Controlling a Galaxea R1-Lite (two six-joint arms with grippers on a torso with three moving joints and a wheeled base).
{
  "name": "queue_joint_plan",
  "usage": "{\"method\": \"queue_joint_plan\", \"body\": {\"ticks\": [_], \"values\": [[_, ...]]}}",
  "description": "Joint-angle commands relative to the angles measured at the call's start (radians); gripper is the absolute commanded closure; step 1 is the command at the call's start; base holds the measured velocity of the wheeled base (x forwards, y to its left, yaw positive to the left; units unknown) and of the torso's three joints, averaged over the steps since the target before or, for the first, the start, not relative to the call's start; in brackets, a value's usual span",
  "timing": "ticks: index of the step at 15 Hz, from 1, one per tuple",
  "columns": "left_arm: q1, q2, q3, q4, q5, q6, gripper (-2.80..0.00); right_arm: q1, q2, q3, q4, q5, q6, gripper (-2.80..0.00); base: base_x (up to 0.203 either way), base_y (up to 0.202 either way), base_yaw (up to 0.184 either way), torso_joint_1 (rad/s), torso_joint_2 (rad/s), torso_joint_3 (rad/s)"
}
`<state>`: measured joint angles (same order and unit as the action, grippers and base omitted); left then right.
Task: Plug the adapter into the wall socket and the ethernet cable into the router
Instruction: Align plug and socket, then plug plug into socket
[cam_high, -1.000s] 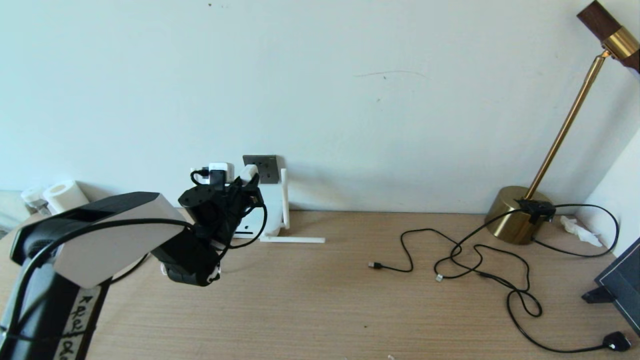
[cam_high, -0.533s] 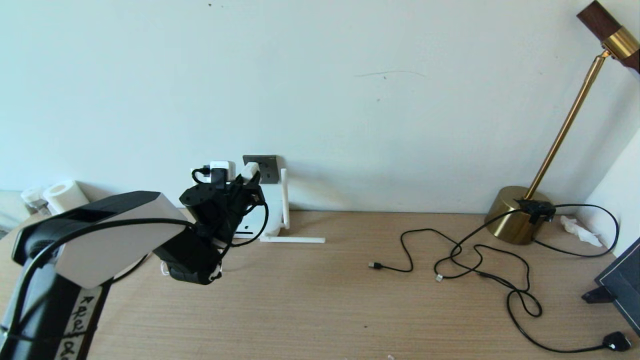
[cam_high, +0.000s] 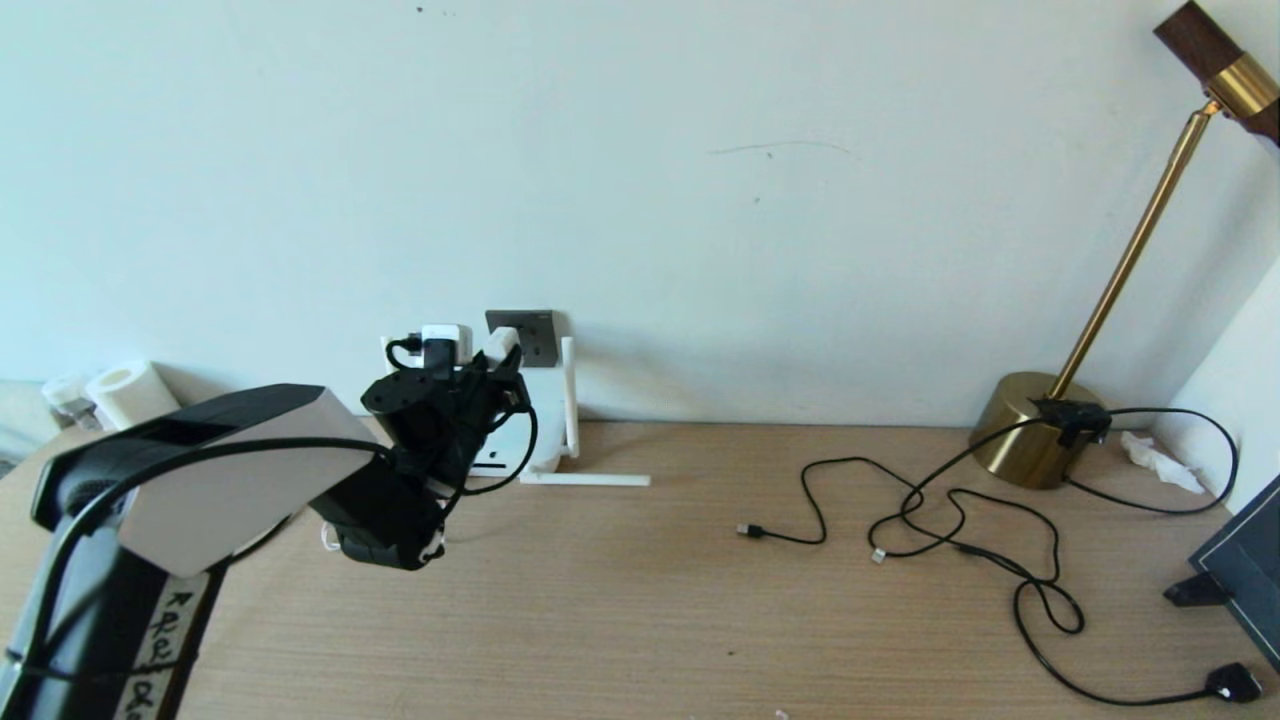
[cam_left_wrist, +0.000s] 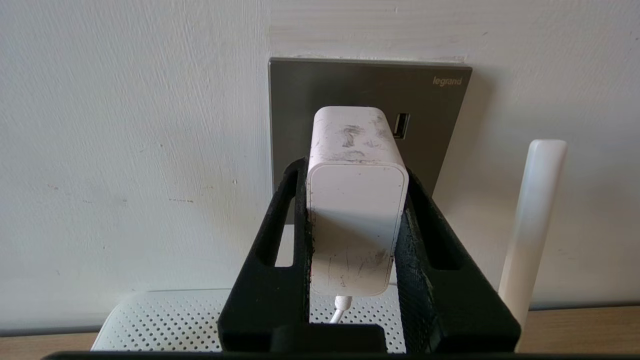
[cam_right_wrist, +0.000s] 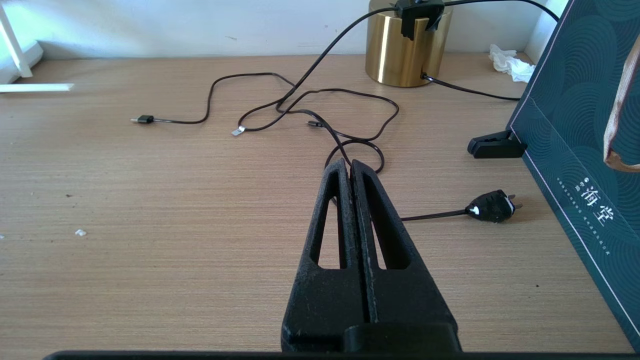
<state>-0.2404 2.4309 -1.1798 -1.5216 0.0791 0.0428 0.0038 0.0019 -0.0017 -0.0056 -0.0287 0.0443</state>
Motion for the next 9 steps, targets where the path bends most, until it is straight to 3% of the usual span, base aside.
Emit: {"method": "queue_joint_plan", "body": {"ticks": [1,9], "values": [[0.0,0.013,-0.014,-0.008,0.001,0.0,0.0,0.001,0.0,0.0,-0.001,0.0,0.0,0.0,0.0,0.0,0.0,0.0,0.0,0.0],[0.0,0.015,0.011,-0.008,0.004,0.003,0.0,0.001,0.0,0.0,-0.001,0.0,0.0,0.0,0.0,0.0,0.0,0.0,0.0,0.0]]}}
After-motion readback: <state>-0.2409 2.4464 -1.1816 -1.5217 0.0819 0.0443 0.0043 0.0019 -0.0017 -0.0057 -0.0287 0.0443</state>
